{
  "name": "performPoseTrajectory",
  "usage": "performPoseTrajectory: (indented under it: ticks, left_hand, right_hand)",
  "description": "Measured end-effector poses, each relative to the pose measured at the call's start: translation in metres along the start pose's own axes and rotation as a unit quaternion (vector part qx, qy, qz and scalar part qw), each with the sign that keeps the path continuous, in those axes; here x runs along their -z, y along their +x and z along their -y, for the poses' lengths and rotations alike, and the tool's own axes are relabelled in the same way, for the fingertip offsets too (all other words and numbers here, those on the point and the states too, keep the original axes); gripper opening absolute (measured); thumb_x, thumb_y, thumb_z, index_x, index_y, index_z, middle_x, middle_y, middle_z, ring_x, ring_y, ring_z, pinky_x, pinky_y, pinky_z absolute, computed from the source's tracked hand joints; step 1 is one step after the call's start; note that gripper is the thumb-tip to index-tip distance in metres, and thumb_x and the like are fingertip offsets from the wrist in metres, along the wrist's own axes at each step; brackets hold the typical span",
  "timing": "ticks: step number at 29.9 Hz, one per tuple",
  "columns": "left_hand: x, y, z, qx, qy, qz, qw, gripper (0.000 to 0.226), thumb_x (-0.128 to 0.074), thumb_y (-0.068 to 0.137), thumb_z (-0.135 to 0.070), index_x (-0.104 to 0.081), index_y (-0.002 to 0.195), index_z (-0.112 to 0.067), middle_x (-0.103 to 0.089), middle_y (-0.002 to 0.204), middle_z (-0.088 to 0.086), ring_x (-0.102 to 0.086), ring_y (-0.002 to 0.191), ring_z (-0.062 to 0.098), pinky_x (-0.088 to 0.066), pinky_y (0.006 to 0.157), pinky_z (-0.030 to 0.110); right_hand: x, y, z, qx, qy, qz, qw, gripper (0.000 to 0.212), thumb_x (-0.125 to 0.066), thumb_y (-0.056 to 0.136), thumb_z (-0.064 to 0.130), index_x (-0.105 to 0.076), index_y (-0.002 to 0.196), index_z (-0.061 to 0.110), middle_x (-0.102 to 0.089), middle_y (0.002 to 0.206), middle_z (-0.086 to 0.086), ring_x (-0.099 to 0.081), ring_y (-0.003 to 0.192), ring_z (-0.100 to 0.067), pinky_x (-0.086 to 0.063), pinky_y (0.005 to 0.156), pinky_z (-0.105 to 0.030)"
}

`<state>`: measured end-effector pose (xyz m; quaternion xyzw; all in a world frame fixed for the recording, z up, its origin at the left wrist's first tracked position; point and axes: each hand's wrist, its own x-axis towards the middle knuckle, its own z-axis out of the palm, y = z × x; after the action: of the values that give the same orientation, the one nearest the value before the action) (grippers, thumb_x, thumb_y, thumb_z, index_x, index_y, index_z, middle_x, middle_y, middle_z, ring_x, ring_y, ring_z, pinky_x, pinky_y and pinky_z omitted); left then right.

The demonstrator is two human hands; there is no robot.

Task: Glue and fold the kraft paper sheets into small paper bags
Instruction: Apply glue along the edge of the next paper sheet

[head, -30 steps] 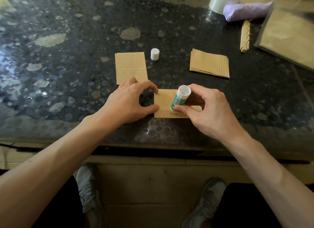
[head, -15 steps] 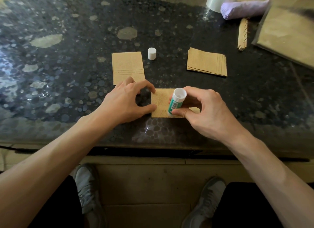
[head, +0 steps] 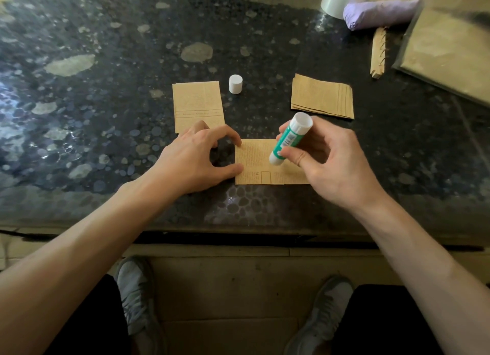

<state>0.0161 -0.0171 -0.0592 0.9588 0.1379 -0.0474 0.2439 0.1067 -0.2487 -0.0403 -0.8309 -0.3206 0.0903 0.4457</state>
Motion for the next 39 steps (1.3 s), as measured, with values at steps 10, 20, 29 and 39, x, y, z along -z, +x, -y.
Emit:
performPoseTrajectory:
  ticks: [10,20,29,39]
  left_hand:
    - [-0.002,0.0,0.001,-0.001,-0.002,-0.004,1.0,0.049,-0.068,0.077,-0.067,-0.052,0.121,-0.054,-0.047,0.11,-0.006,-0.052,0.11,0.018,-0.053,0.091,0.048]
    - [-0.001,0.0,0.0,-0.001,0.003,-0.005,1.0,0.048,-0.069,0.079,-0.066,-0.051,0.122,-0.054,-0.047,0.112,-0.007,-0.051,0.112,0.017,-0.052,0.09,0.045]
    - [-0.001,0.0,0.0,-0.002,0.001,-0.001,1.0,0.049,-0.068,0.079,-0.066,-0.051,0.123,-0.053,-0.047,0.111,-0.007,-0.05,0.11,0.016,-0.05,0.089,0.043]
    - [-0.002,0.0,0.001,-0.004,0.003,-0.002,1.0,0.049,-0.068,0.079,-0.067,-0.051,0.123,-0.053,-0.047,0.111,-0.006,-0.05,0.111,0.016,-0.05,0.088,0.042]
  right_hand:
    - [-0.018,0.004,-0.006,0.017,-0.071,-0.008,0.997,0.032,-0.074,0.092,0.047,-0.069,0.115,0.026,-0.066,0.108,0.015,-0.063,0.104,-0.005,-0.055,0.084,-0.025]
    - [-0.006,-0.002,-0.002,-0.004,-0.08,0.021,0.997,0.035,-0.077,0.093,0.03,-0.069,0.127,0.026,-0.069,0.117,0.018,-0.064,0.112,-0.001,-0.049,0.087,-0.007]
    - [-0.005,-0.003,0.003,0.018,-0.11,-0.015,0.994,0.037,-0.076,0.084,0.055,-0.071,0.112,0.031,-0.069,0.106,0.022,-0.067,0.098,0.004,-0.056,0.083,-0.016]
    - [0.002,-0.003,0.006,0.005,-0.102,0.043,0.994,0.037,-0.079,0.081,0.051,-0.071,0.113,0.034,-0.068,0.107,0.023,-0.065,0.1,0.007,-0.051,0.08,-0.007]
